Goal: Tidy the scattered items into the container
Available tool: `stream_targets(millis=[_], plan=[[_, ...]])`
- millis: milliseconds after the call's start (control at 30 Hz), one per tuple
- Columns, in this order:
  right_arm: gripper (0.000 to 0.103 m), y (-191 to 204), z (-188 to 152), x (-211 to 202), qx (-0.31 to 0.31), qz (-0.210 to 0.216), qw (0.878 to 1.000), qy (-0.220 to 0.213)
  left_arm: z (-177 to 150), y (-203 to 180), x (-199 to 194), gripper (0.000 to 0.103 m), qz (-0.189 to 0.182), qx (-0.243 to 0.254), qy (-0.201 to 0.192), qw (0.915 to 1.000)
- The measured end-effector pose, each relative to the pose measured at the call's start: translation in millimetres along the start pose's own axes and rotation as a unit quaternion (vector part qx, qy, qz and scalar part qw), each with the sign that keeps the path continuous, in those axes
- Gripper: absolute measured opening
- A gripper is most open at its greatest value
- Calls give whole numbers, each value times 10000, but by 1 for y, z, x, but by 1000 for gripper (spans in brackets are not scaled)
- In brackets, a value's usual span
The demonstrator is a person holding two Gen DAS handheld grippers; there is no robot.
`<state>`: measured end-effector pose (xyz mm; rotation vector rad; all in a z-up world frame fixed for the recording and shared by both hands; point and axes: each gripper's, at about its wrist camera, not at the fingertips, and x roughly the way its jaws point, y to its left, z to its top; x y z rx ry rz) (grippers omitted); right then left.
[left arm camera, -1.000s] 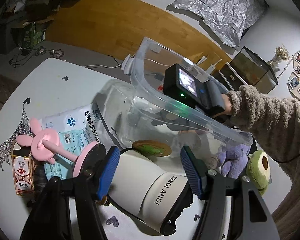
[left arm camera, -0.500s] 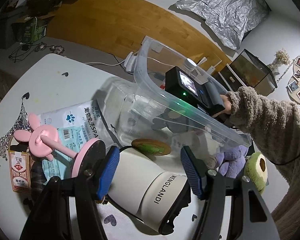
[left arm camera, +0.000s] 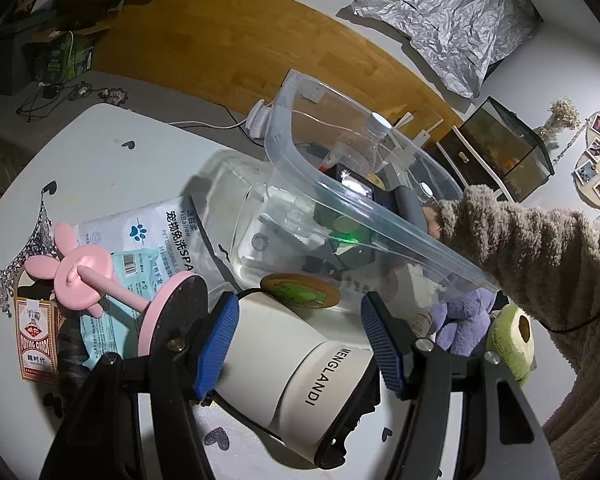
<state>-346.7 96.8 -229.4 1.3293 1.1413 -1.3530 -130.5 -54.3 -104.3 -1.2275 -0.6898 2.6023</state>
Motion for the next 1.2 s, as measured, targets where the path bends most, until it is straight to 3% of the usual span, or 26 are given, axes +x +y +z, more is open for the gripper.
stream_targets(millis=[100,467,700,800,967,1000,1033,1100,1200], plan=[[11,-6,-7,-3,70,20,10000,17,0,0,1,63,-17,3,24,10000],[11,-31,-31,-14,241,122,9972,696,0,-9,5,63,-134,111,56,9998],[12,-41,-28,-49,284,127,9990,324,-1,-13,-1,64,-107,171,9,9998],[12,-47,-25,-78,267,143,9995,45,-1,-16,-5,89,-11,173,-61,9998],[14,-58,-28,-115,370,-14,9990,-236,-1,-21,-13,92,121,198,-166,9996],[31,-62,-30,-121,417,-40,9988,-243,-1,-22,-14,99,172,210,-178,9995],[70,-61,-32,-126,471,-123,9985,-255,-1,-23,-15,103,220,220,-192,9993],[78,-50,-40,-141,608,-402,9969,-304,-2,-25,-18,103,279,239,-224,9991],[80,-53,-50,-156,679,-584,9953,-372,-2,-29,-22,103,353,286,-239,9987]])
